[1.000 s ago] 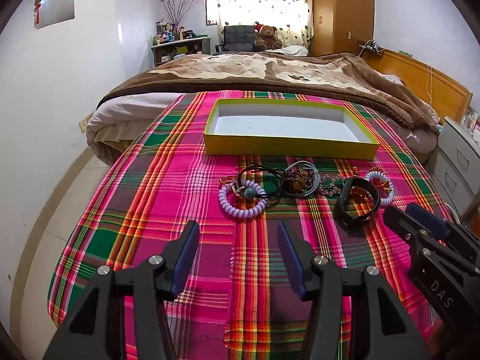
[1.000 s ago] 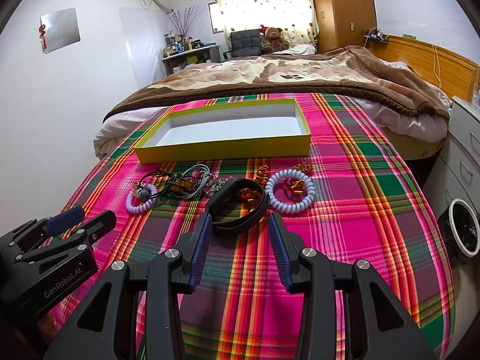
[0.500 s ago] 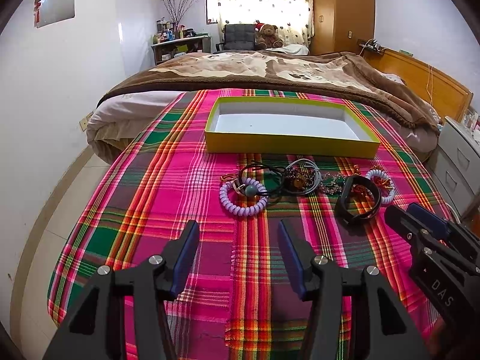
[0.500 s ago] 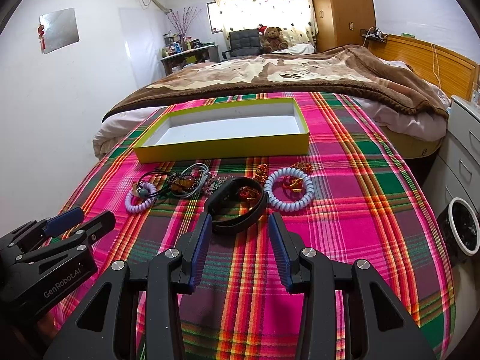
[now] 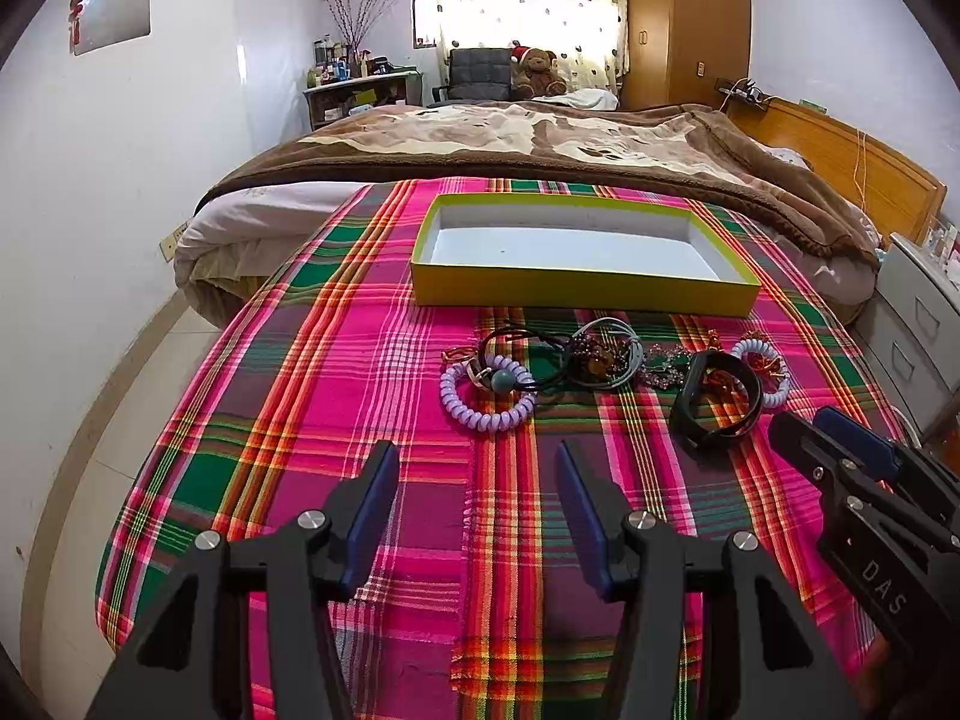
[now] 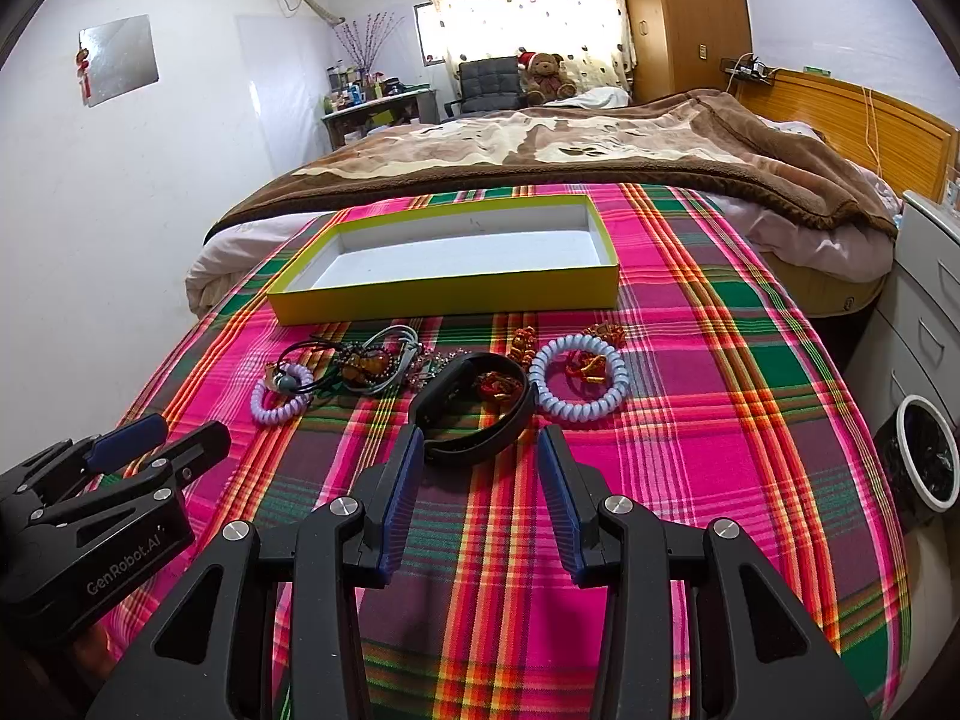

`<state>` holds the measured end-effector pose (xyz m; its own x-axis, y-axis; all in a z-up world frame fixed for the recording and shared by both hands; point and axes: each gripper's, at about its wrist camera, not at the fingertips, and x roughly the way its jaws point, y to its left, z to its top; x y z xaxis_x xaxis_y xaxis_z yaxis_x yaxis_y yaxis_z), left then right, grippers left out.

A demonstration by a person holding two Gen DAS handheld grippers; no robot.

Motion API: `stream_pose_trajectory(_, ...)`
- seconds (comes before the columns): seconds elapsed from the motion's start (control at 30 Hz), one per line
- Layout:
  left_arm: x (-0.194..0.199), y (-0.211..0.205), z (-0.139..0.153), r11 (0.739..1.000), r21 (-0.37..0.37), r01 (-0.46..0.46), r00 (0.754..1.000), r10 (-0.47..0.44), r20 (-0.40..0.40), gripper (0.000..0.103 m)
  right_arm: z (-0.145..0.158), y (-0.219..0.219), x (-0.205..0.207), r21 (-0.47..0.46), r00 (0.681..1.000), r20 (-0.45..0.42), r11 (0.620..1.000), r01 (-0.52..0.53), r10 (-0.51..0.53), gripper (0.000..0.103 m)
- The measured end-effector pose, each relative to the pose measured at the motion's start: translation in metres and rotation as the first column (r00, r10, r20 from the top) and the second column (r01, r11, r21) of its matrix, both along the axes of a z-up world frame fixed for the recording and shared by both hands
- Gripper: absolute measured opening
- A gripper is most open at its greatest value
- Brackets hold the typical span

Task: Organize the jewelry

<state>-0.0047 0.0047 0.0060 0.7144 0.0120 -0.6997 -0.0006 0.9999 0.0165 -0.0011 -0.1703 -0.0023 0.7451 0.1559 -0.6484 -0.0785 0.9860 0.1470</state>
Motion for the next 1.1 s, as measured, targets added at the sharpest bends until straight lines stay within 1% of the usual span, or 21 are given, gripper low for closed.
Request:
stream_pose_trajectory(0.87, 0.0017, 0.0004, -0.0015, 1.0, -0.002, -0.002, 1.0, 0.002, -0.005, 0.056, -0.0007, -0.0009, -0.0003, 0.0, 1.0, -0.005, 1.0, 0.0, 0.0, 0.04)
stream_pose_trajectory(1.1, 0.0029, 0.0007, -0.0029, 1.0, -0.004, -0.004, 1.0, 0.004, -0.011, 0.056, -0.0034, -0.003, 0.0053, 0.007, 1.0, -0.025, 1.0, 0.011, -0.01, 0.04)
